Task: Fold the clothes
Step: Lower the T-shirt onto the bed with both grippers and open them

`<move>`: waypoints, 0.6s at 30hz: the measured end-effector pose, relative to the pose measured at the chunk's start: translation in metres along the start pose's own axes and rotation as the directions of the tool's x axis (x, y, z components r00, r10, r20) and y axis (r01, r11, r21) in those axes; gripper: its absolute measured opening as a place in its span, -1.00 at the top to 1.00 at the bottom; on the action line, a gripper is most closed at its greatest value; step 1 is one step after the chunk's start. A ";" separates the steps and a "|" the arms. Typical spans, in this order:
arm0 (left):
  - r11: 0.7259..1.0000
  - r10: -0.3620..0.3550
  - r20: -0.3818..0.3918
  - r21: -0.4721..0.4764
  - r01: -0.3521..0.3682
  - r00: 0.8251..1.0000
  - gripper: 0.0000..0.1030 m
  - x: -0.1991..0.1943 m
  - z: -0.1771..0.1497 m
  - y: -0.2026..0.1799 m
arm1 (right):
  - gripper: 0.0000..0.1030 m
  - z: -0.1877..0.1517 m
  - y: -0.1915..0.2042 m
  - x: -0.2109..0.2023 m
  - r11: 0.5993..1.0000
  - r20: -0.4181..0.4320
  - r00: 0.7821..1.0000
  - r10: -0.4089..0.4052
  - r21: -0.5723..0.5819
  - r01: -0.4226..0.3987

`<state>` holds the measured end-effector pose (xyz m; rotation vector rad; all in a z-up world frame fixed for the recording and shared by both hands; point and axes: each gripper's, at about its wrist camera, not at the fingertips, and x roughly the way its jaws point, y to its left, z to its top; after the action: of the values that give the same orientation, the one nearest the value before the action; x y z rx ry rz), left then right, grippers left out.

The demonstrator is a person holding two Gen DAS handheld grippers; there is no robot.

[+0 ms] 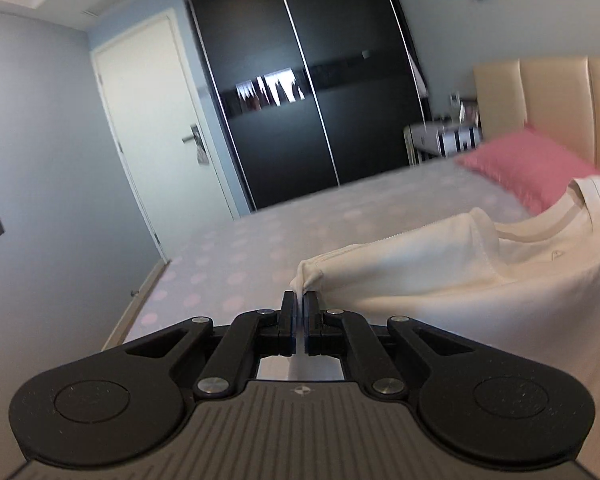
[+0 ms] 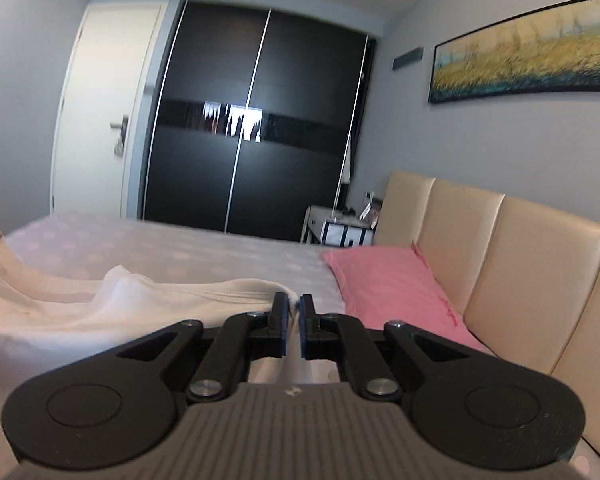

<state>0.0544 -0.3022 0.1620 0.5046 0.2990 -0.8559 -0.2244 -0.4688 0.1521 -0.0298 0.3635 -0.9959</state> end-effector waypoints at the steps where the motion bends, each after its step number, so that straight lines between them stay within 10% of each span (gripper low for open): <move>1: 1.000 0.000 -0.033 0.015 0.001 0.999 0.97 0.021 -0.002 -0.002 | 0.88 -0.005 0.007 0.022 1.000 -0.030 1.000 -0.002 -0.002 0.002; 10: 0.994 -0.010 -0.259 0.098 0.036 0.966 0.97 0.166 -0.066 -0.015 | 0.88 -0.073 0.065 0.190 0.999 -0.258 0.966 -0.022 -0.036 0.013; 18: 0.983 -0.034 -0.454 0.146 0.112 0.891 0.97 0.269 -0.126 -0.041 | 0.88 -0.144 0.101 0.290 0.997 -0.441 0.898 -0.011 -0.079 -0.026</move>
<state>0.1842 -0.4303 -0.0767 0.8581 0.6793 -0.8347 -0.0457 -0.6325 -0.0849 0.1253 0.8226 -0.9752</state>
